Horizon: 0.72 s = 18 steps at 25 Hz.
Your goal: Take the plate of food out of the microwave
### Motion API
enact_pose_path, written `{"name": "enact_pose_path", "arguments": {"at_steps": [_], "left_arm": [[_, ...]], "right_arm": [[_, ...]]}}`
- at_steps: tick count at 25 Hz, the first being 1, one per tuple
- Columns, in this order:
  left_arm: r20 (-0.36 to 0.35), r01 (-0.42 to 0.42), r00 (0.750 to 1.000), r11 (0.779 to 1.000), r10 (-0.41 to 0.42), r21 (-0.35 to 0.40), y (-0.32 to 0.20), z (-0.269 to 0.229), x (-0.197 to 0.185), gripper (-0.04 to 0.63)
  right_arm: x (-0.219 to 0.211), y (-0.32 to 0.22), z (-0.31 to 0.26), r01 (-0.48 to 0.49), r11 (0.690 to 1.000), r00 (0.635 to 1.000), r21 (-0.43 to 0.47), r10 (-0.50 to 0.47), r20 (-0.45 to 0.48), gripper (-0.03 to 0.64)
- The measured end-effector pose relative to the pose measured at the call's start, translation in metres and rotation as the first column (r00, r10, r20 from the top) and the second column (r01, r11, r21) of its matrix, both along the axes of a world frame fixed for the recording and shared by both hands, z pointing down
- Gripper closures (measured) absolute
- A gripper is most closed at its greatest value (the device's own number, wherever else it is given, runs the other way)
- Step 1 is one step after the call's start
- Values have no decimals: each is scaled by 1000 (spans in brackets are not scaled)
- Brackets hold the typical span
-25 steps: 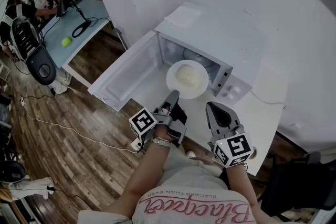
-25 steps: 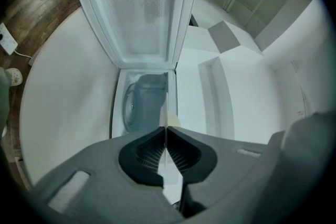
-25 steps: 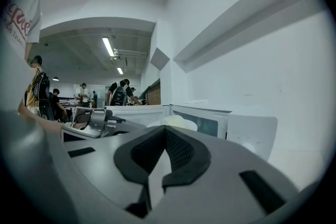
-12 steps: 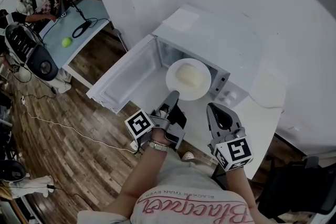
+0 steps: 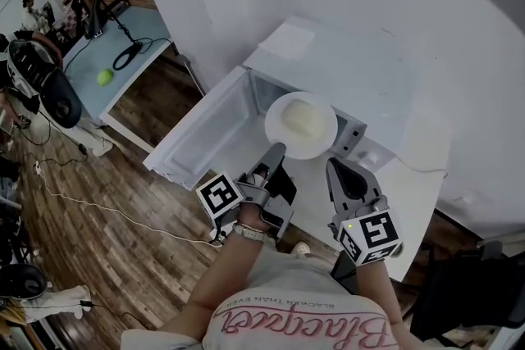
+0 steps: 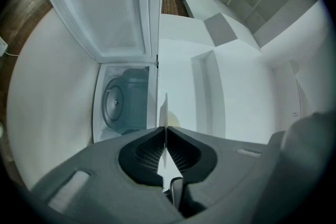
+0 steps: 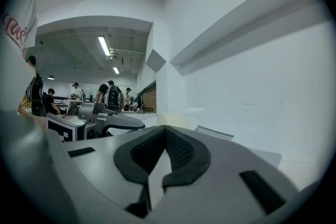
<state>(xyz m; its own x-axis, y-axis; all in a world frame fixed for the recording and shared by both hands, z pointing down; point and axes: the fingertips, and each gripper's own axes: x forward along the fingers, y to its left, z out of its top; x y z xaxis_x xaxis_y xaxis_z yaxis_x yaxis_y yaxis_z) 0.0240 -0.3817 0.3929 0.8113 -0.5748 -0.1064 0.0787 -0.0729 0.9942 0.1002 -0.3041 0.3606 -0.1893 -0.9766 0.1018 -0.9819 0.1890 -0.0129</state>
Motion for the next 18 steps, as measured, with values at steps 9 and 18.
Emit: {"name": "enact_pose_path", "arguments": {"at_steps": [9, 18], "left_arm": [[-22, -15, 1000, 999, 16, 33, -11, -24, -13, 577], [-38, -61, 997, 995, 64, 79, -10, -39, -15, 577]], "right_arm": [[-13, -11, -21, -49, 998, 999, 36, 50, -20, 612], [-17, -9, -28, -139, 990, 987, 39, 142, -82, 612]]}}
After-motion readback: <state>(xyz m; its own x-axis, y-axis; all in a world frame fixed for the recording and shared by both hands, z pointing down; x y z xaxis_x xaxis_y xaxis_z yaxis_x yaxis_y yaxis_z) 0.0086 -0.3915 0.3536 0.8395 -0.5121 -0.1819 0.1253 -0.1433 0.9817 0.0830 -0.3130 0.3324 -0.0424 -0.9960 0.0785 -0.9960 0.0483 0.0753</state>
